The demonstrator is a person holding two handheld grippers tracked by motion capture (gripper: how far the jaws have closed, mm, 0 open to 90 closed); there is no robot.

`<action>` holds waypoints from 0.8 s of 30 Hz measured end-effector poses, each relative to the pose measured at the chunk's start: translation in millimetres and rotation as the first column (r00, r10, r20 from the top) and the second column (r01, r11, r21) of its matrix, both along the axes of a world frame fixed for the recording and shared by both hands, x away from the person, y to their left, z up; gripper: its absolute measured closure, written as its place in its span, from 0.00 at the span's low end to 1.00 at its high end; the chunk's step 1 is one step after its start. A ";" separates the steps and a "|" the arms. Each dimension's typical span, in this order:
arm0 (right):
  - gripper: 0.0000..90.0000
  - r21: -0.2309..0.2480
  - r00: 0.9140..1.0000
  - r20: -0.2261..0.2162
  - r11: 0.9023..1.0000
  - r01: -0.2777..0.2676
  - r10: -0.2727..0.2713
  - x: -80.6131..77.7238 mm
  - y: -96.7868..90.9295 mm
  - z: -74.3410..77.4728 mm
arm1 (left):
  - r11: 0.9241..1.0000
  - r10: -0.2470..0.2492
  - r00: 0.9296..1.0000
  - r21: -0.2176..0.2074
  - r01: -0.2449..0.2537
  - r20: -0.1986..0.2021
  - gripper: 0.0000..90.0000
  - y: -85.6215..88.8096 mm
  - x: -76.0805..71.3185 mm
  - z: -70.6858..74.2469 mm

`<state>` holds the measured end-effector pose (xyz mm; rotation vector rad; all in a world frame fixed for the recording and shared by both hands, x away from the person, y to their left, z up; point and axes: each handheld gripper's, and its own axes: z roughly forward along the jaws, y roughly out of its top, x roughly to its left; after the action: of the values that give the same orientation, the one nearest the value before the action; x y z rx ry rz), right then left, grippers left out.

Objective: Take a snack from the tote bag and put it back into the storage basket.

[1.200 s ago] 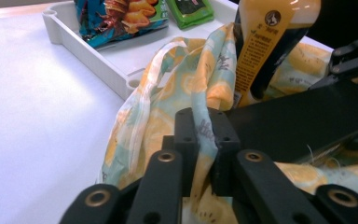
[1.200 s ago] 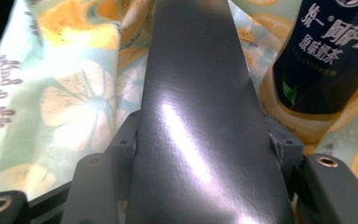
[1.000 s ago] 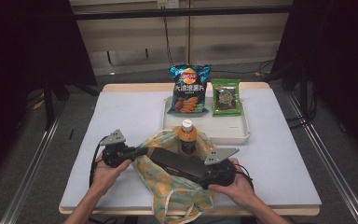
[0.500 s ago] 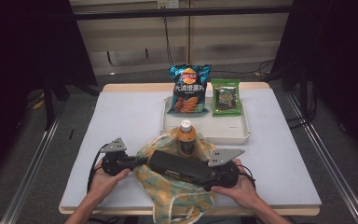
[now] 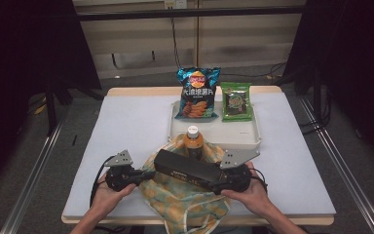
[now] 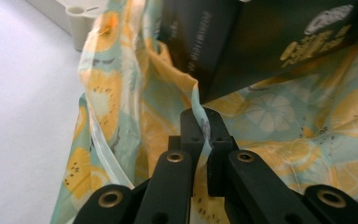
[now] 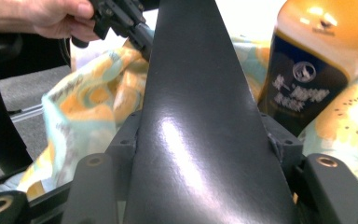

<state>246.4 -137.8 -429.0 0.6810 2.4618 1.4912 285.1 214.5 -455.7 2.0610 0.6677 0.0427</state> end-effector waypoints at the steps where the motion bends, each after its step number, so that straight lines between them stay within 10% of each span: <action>1: 0.48 0.001 1.000 0.001 1.000 -0.003 0.003 0.6 1.3 0.9 | 1.000 -0.001 1.000 0.003 0.001 -0.002 0.99 1.8 -1.4 0.0; 15: 0.48 0.030 1.000 0.026 1.000 0.005 -0.006 10.4 9.3 12.5 | 1.000 -0.020 1.000 -0.024 0.021 0.015 0.94 5.8 -8.2 -2.3; 24: 0.48 0.025 1.000 0.021 1.000 -0.011 0.011 20.3 13.4 13.4 | 0.989 0.043 0.997 -0.142 -0.033 0.068 0.74 21.4 -4.2 3.4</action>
<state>266.7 -124.4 -415.5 0.6545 2.4394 1.5276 280.9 235.9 -452.4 1.9020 0.6484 0.0875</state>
